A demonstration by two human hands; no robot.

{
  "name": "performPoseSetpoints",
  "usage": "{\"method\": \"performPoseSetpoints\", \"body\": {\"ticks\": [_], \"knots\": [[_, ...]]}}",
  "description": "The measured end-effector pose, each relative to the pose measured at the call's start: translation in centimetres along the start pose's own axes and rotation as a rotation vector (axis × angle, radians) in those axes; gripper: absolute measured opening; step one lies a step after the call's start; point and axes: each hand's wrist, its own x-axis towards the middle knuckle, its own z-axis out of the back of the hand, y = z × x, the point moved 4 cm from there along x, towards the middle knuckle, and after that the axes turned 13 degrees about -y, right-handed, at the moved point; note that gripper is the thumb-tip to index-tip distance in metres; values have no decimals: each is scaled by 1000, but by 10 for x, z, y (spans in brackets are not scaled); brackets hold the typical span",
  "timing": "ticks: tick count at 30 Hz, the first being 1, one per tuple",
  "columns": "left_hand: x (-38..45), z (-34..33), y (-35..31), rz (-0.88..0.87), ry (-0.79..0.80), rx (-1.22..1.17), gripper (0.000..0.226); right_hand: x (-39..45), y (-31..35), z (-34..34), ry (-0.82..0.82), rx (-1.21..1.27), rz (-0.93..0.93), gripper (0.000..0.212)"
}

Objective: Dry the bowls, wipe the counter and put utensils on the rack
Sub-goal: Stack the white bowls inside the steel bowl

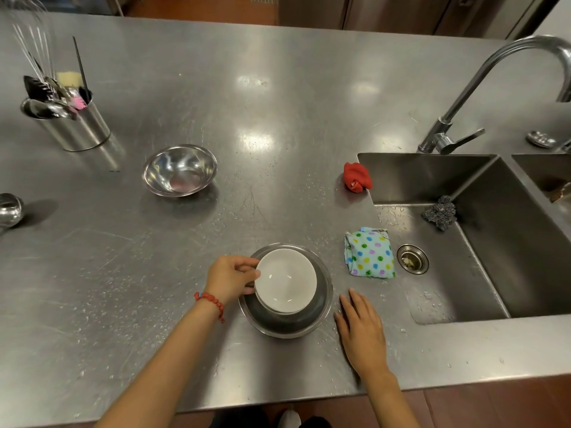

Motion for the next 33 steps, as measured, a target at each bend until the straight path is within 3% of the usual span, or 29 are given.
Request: {"method": "performPoseSetpoints", "body": {"ticks": [3,7,11,16,25,33], "knots": [[2,7,2,-18,-63,-47,25,2,5,5,-53,145,-61,43],[5,23,17,-46,-234,5,30,13,14,17,-129,547,-312,37],[-3,14,33,182,-107,-93,30,28,31,17,-50,758,-411,25],[-6,9,36,258,-129,-143,27,35,30,12,-60,789,-540,17],[-10,20,31,275,-196,-219,20,51,41,26,-54,824,-470,13],[11,74,-4,203,-264,-295,24,99,104,38,-14,950,-340,14]]}}
